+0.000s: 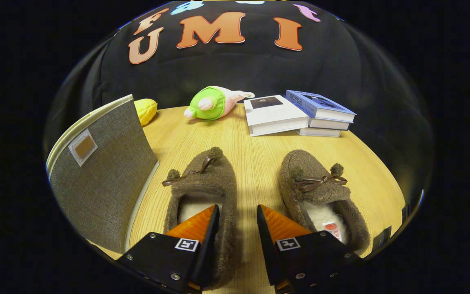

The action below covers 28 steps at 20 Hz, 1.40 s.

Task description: Open the storage box then place both shoes into the box .Put the left shoe in first, then the right shoe, with the right side of both shoes facing outward in a uniform manner.

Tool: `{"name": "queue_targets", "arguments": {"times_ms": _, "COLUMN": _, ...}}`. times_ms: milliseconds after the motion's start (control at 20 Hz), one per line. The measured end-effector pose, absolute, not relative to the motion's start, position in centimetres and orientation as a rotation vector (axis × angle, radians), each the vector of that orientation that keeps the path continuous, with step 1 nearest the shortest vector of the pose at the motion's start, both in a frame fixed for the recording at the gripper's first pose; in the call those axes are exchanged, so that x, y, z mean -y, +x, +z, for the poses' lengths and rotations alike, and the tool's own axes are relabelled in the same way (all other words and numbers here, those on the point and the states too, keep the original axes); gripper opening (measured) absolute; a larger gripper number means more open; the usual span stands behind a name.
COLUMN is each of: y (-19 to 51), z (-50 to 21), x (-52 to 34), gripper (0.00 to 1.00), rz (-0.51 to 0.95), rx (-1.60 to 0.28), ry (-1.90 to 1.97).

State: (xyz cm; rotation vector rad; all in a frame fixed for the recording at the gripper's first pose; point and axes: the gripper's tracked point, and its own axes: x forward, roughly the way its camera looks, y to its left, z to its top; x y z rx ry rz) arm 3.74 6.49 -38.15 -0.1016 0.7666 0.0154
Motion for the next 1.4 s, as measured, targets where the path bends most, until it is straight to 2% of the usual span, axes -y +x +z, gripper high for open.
{"name": "queue_targets", "arguments": {"times_ms": 250, "y": 4.0, "z": -38.1, "x": -7.3, "gripper": 0.49, "rz": 0.049, "rx": -0.742, "ry": -0.122}}
{"name": "queue_targets", "arguments": {"times_ms": 300, "y": 4.0, "z": -38.2, "x": -7.9, "gripper": 0.43, "rz": 0.071, "rx": -0.739, "ry": -0.110}}
{"name": "queue_targets", "arguments": {"times_ms": 400, "y": 4.1, "z": -38.5, "x": -7.9, "gripper": 0.17, "rz": 0.063, "rx": -0.755, "ry": -0.089}}
{"name": "queue_targets", "arguments": {"times_ms": 450, "y": 4.1, "z": -38.5, "x": -7.9, "gripper": 0.07, "rz": 0.066, "rx": -0.762, "ry": -0.080}}
{"name": "queue_targets", "arguments": {"times_ms": 650, "y": 4.4, "z": -37.8, "x": -8.0, "gripper": 0.01, "rz": 0.052, "rx": -0.730, "ry": 0.013}}
{"name": "queue_targets", "arguments": {"times_ms": 850, "y": 4.9, "z": -35.5, "x": -9.4, "gripper": 0.01, "rz": 0.069, "rx": -0.690, "ry": 0.056}}
{"name": "queue_targets", "arguments": {"times_ms": 1400, "y": 5.4, "z": -22.6, "x": -15.7, "gripper": 0.00, "rz": 0.101, "rx": -0.501, "ry": 0.117}}
